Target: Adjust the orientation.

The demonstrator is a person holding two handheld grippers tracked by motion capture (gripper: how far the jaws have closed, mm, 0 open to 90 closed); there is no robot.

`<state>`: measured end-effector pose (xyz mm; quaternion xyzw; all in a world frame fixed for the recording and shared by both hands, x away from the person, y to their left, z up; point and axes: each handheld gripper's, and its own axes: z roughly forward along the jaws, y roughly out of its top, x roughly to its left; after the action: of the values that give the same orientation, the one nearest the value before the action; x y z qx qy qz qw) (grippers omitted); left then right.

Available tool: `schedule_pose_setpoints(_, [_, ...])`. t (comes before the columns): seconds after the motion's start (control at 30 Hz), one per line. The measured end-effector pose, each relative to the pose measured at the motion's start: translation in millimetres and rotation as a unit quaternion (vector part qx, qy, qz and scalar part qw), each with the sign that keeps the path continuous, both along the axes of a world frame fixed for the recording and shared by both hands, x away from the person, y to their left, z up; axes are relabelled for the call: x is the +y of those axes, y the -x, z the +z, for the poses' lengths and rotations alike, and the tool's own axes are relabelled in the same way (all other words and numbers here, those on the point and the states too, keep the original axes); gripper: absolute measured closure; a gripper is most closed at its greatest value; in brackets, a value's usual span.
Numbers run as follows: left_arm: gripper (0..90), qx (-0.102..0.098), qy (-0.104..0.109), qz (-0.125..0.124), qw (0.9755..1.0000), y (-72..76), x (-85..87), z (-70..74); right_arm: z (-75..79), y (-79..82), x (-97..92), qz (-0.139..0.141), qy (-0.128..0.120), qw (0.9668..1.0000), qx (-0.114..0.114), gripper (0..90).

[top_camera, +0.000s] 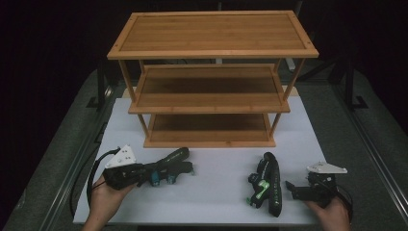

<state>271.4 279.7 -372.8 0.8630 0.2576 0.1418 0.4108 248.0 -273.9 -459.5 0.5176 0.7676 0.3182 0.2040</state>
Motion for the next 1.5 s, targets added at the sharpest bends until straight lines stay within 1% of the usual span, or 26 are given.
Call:
schedule_pose_setpoints(0.1, [90.0, 0.001, 0.0, -0.001, 1.0, -5.0, 0.4, -0.3, 0.0, 0.1, 0.0, 0.0, 0.0, 1.0, 0.0, 0.0])
schedule_pose_setpoints(0.17, [90.0, 0.001, 0.003, 0.0, 1.0, -5.5, 1.3, -0.6, 0.0, 0.1, 0.1, 0.0, 0.0, 1.0, 0.0, 0.0])
schedule_pose_setpoints(0.3, [90.0, -0.001, 0.002, -0.001, 1.0, -7.5, 2.2, -0.1, 0.0, 0.1, 0.1, -0.001, 0.0, 1.0, 0.0, 0.0])
schedule_pose_setpoints(0.47, [90.0, -0.002, 0.0, 0.008, 1.0, -16.0, 5.6, 2.7, 0.0, 0.2, 0.2, -0.001, 0.0, 1.0, 0.001, 0.0])
schedule_pose_setpoints(0.5, [90.0, 0.001, 0.005, 0.013, 0.9999, -21.9, 8.5, 3.2, 0.0, 0.1, 0.1, -0.001, 0.0, 1.0, 0.0, 0.0])
schedule_pose_setpoints(0.53, [90.0, 0.001, 0.005, 0.013, 0.9999, -21.9, 8.5, 3.2, 0.0, 0.1, 0.1, -0.001, 0.0, 1.0, 0.0, 0.0])
schedule_pose_setpoints(0.63, [90.0, 0.006, 0.007, 0.021, 0.9997, -31.4, 13.0, 4.2, 0.0, 0.1, 0.1, 0.0, 0.0, 1.0, 0.001, 0.0])
schedule_pose_setpoints(0.77, [90.0, 0.026, 0.022, 0.022, 0.9992, -47.4, 19.6, 2.4, 0.0, 0.1, 0.1, 0.0, 0.0, 1.0, 0.0, 0.0])
schedule_pose_setpoints(0.8, [90.0, 0.026, 0.022, 0.022, 0.9992, -47.4, 19.6, 2.4, 0.0, 0.1, 0.1, 0.0, 0.0, 1.0, 0.0, 0.0])
schedule_pose_setpoints(0.9, [90.0, 0.033, 0.023, 0.029, 0.9987, -57.1, 25.1, 1.6, 0.1, 0.2, 0.2, -0.001, -0.001, 1.0, 0.001, 0.0])
schedule_pose_setpoints(0.97, [90.0, 0.04, 0.029, 0.039, 0.998, -66.6, 31.4, -1.2, 0.0, 0.2, 0.1, 0.0, 0.0, 1.0, 0.0, 0.0])
schedule_pose_setpoints(1.0, [90.0, 0.04, 0.029, 0.039, 0.998, -66.6, 31.4, -1.2, 0.0, 0.2, 0.1, 0.0, 0.0, 1.0, 0.0, 0.0])
schedule_pose_setpoints(1.07, [90.0, 0.044, 0.03, 0.047, 0.9975, -74.6, 36.7, -4.5, -0.1, 0.1, 0.1, 0.0, -0.001, 1.0, 0.0, 0.0])
schedule_pose_setpoints(1.13, [90.0, 0.045, 0.024, 0.057, 0.9971, -81.5, 40.5, -8.4, -0.1, 0.1, 0.1, -0.001, -0.001, 1.0, 0.0, 0.0])
schedule_pose_setpoints(1.2, [90.0, 0.053, 0.027, 0.06, 0.9964, -87.9, 44.3, -12.6, -0.1, 0.2, 0.1, 0.0, 0.0, 1.0, 0.0, 0.0])
schedule_pose_setpoints(1.23, [90.0, 0.065, 0.033, 0.057, 0.9957, -94.4, 47.5, -17.4, -0.1, 0.2, 0.1, 0.0, 0.0, 1.0, 0.0, 0.0])
schedule_pose_setpoints(1.27, [90.0, 0.065, 0.033, 0.057, 0.9957, -94.4, 47.5, -17.4, -0.1, 0.2, 0.1, 0.0, 0.0, 1.0, 0.0, 0.0])
schedule_pose_setpoints(1.3, [90.0, 0.07, 0.028, 0.055, 0.9956, -97.4, 47.7, -20.6, -0.1, 0.1, 0.1, 0.0, 0.0, 1.0, 0.0, 0.0])
schedule_pose_setpoints(1.33, [90.0, 0.07, 0.016, 0.06, 0.9956, -100.1, 47.5, -24.3, -0.1, 0.1, 0.2, -0.001, 0.0, 1.0, 0.0, 0.0])
schedule_pose_setpoints(1.37, [90.0, 0.075, 0.014, 0.066, 0.9949, -103.8, 49.6, -28.7, -0.1, 0.2, 0.1, 0.0, 0.0, 1.0, 0.0, 0.0])
schedule_pose_setpoints(1.43, [90.0, 0.086, 0.03, 0.071, 0.9933, -108.7, 55.8, -33.3, -0.1, 0.2, 0.1, 0.0, 0.0, 1.0, 0.0, 0.0])
schedule_pose_setpoints(1.5, [90.0, 0.09, 0.031, 0.077, 0.9924, -112.9, 60.5, -37.1, -0.1, 0.2, 0.2, -0.001, -0.001, 1.0, 0.0, 0.0])
